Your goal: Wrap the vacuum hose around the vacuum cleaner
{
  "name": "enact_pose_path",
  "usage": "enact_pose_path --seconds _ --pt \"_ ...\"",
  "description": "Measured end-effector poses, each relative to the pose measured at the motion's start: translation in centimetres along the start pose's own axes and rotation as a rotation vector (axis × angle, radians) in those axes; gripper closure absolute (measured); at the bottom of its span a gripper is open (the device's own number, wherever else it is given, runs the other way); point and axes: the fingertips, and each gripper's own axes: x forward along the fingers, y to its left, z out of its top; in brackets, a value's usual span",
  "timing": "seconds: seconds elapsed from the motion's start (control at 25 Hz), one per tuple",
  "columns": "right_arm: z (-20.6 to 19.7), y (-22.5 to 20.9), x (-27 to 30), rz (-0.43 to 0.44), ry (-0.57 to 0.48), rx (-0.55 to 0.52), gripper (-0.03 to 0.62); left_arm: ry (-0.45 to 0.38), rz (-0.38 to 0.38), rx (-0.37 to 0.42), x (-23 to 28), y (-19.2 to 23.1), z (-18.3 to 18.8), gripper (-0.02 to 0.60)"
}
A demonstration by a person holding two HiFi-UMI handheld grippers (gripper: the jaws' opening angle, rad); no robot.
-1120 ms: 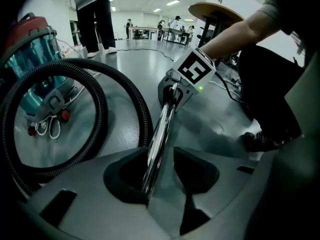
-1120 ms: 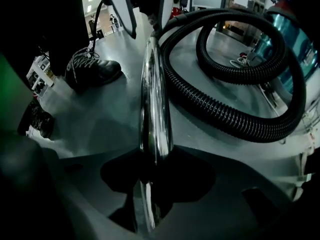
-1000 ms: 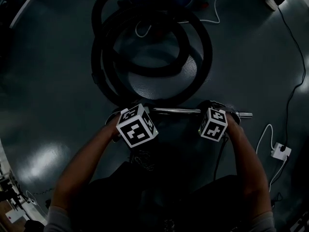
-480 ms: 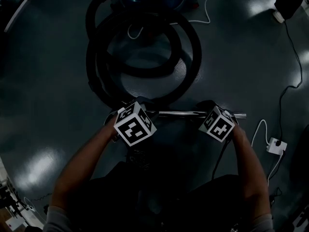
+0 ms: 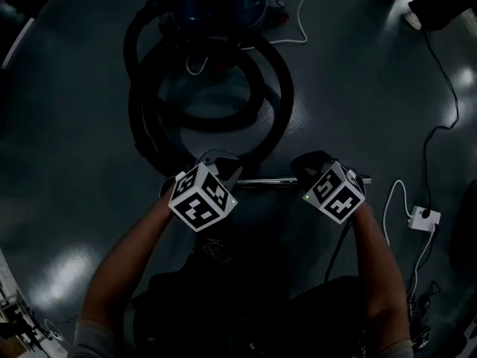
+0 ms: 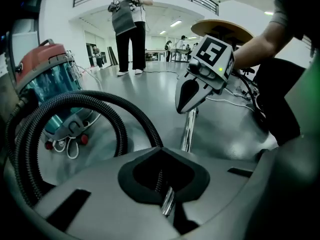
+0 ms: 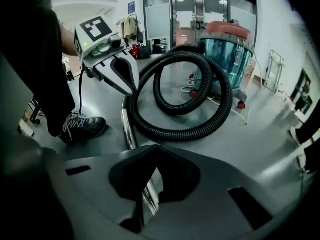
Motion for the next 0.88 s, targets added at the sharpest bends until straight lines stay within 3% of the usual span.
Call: enact_pose_path --seconds 0.16,0.32,0.44,0.6,0.76,0.88 --pt "2.2 -1.1 -3.7 -0.104 -0.014 -0.048 0.589 -0.031 0.002 -0.07 -3.8 0.8 3.1 0.575" --pt "5.8 -2.1 -8.9 -0.168 -0.045 -0.083 0.589 -0.059 0.034 -0.048 -8.8 2.3 6.5 0.575" --pt "7.9 -2.1 -13.2 -0.141 -0.091 -0.036 0.589 -0.057 0.049 -0.033 -12.0 2.4 9.2 0.575" --pt "10.2 -0.7 -19.3 -0.099 -0.146 0.056 0.589 -0.056 0.007 -0.026 -16.7 0.6 13.5 0.575" --pt "12.5 2.3 -24.9 -0.042 -0.147 0.095 0.589 -0.063 -0.038 -0.011 -22.2 -1.9 17.9 0.575" --pt "14.0 4.6 -29.0 0.005 -0.147 0.131 0.589 -0.075 -0.02 0.016 -26.2 -3.7 21.1 0.575"
